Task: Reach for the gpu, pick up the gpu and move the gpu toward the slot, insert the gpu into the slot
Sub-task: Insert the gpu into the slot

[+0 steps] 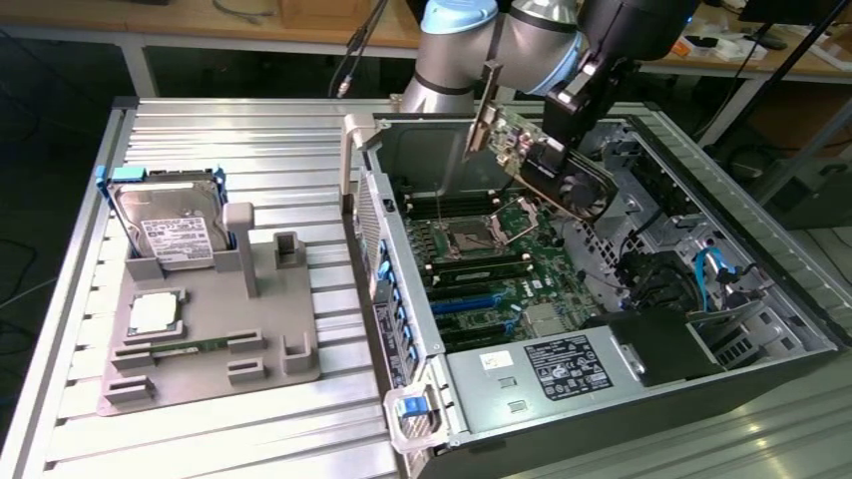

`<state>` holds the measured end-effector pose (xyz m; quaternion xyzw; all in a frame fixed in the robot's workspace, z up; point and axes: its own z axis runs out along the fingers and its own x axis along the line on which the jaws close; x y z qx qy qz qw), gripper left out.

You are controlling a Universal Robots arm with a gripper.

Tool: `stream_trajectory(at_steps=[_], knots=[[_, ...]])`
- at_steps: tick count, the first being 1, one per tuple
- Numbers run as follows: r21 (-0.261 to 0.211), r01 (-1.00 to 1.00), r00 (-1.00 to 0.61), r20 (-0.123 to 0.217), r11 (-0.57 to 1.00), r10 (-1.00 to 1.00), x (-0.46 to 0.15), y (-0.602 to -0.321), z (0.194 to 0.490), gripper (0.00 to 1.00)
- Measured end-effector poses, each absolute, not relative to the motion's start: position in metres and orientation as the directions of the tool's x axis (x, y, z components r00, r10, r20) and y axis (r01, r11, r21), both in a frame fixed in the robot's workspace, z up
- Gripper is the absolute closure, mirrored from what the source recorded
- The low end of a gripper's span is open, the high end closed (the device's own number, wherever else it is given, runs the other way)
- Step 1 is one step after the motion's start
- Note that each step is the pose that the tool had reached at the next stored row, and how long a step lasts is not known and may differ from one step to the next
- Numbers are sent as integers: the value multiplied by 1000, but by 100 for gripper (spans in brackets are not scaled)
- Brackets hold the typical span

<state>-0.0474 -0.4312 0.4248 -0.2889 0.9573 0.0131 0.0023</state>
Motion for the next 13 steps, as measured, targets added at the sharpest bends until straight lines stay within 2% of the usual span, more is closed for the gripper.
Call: stream_trajectory(at_steps=[13], knots=[[24,-734,-679,-12,679,-734,-47,-431,425,73]])
